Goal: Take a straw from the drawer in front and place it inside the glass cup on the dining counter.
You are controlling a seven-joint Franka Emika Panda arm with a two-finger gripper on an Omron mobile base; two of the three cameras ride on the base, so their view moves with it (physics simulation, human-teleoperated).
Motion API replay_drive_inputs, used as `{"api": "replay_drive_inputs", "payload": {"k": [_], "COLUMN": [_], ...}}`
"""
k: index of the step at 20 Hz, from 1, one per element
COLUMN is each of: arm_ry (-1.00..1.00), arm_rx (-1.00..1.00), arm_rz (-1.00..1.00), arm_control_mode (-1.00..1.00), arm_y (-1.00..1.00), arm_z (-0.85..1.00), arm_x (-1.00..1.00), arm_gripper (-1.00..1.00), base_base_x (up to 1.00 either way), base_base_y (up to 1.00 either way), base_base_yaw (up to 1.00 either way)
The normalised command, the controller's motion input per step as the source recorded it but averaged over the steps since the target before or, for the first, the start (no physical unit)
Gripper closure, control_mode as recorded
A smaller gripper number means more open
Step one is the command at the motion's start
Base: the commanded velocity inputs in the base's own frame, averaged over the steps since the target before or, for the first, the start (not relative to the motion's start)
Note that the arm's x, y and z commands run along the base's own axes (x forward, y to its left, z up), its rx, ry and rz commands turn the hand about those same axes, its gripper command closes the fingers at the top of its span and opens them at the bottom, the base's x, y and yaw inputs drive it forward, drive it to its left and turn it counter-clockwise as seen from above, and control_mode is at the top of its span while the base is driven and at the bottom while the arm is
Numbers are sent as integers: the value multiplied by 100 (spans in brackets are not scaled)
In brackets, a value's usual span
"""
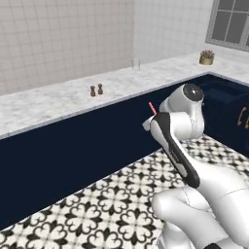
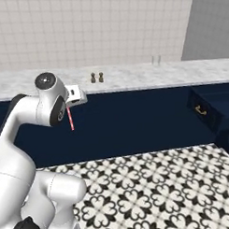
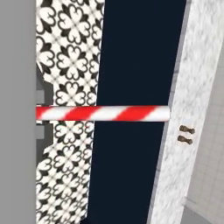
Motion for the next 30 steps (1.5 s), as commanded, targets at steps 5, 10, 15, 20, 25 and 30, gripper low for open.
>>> {"api": "replay_drive_inputs", "payload": {"k": [5,10,15,20,25,30], "arm_ry": [0,0,0,0,0,0], "arm_rx": [0,0,0,0,0,0], "arm_rz": [0,0,0,0,0,0], "arm_control_mode": [100,100,100,100,100,100], "arm_y": [0,0,0,0,0,0], "arm_z": [0,0,0,0,0,0], "arm_x": [0,0,0,0,0,0], "arm_gripper": [100,100,100,100,100,100], "base_base_x": [-6,0,1,11,18,15], "base_base_y": [100,100,100,100,100,100], "base_base_yaw": [0,-9,-19,-25,-31,-34]}}
